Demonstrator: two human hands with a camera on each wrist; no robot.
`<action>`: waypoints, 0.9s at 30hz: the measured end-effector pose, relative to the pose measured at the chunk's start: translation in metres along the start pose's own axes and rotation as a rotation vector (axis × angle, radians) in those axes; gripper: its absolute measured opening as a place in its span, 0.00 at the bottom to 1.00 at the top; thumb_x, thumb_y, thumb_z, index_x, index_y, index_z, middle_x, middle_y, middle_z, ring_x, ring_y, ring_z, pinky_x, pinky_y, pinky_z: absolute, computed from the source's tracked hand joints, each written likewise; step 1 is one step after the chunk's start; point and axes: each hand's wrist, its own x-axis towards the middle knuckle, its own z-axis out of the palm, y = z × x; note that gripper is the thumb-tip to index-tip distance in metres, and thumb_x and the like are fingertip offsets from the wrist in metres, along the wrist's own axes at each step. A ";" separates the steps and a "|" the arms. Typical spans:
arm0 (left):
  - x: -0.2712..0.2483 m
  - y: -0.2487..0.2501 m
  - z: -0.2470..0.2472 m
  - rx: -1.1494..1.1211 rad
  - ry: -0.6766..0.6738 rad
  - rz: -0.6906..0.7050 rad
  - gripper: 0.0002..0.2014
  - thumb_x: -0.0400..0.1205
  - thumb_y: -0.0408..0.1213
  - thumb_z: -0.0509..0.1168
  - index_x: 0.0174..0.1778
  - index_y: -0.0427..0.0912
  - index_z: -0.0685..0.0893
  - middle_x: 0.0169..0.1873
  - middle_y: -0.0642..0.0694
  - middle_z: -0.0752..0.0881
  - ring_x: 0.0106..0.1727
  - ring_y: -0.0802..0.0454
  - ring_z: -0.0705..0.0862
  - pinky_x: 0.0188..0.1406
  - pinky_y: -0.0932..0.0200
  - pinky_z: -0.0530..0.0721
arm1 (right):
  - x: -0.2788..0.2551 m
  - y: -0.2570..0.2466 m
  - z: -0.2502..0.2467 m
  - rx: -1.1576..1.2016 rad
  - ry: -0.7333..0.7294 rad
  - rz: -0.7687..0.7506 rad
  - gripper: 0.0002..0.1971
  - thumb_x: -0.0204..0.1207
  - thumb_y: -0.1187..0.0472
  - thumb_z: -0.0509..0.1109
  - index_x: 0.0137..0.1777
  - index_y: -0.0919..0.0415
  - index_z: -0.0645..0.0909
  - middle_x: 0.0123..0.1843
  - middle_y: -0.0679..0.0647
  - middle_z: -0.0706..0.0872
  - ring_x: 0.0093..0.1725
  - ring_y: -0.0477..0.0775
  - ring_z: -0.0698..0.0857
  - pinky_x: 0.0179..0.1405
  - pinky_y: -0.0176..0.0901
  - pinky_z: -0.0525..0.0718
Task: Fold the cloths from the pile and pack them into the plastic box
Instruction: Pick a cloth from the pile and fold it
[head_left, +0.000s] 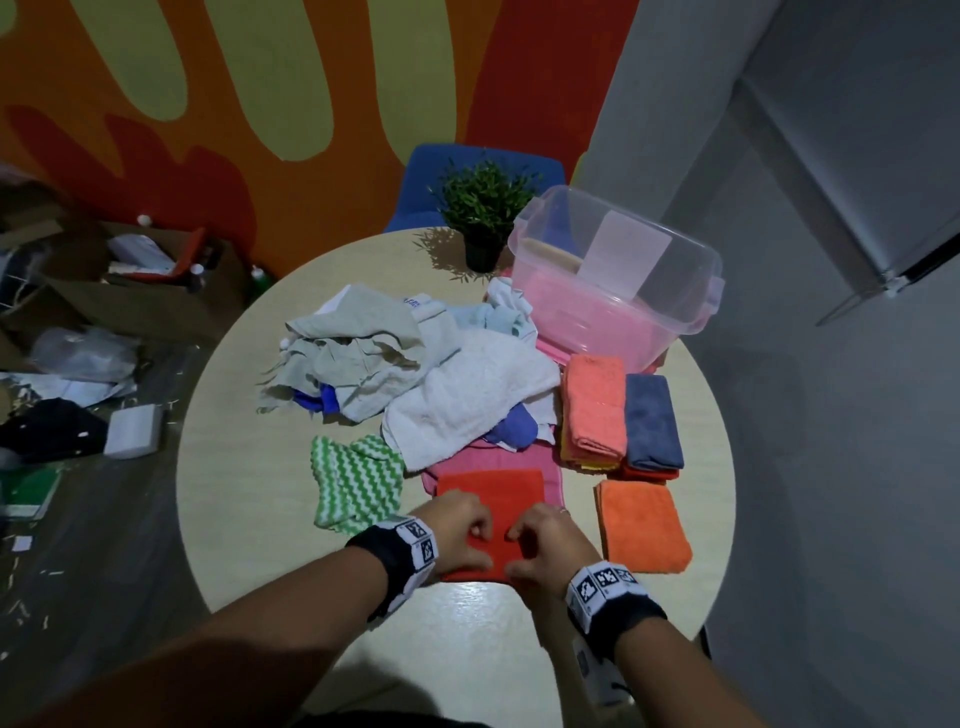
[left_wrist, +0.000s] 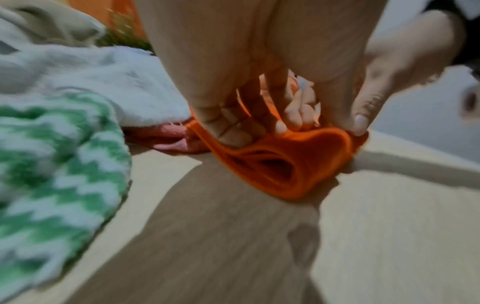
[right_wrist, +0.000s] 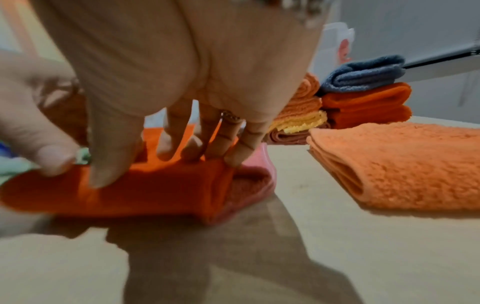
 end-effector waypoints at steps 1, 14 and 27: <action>-0.002 0.002 0.006 0.088 -0.083 0.020 0.22 0.68 0.53 0.78 0.54 0.51 0.83 0.52 0.52 0.81 0.54 0.51 0.76 0.55 0.54 0.78 | -0.002 0.001 0.004 -0.053 -0.046 0.000 0.29 0.59 0.44 0.83 0.61 0.48 0.81 0.60 0.45 0.76 0.60 0.51 0.73 0.64 0.45 0.74; -0.020 0.012 -0.016 0.012 -0.293 -0.059 0.07 0.69 0.45 0.68 0.36 0.48 0.78 0.31 0.51 0.77 0.36 0.46 0.79 0.37 0.54 0.79 | -0.015 -0.021 0.001 -0.108 0.034 -0.065 0.12 0.71 0.57 0.64 0.51 0.54 0.85 0.49 0.53 0.89 0.51 0.57 0.85 0.54 0.46 0.82; -0.021 -0.023 0.004 -0.122 -0.016 -0.238 0.11 0.79 0.35 0.64 0.57 0.49 0.80 0.50 0.47 0.82 0.55 0.47 0.83 0.50 0.59 0.77 | 0.014 -0.023 -0.002 0.033 0.122 0.147 0.15 0.81 0.56 0.71 0.64 0.58 0.78 0.59 0.58 0.86 0.58 0.57 0.84 0.56 0.44 0.80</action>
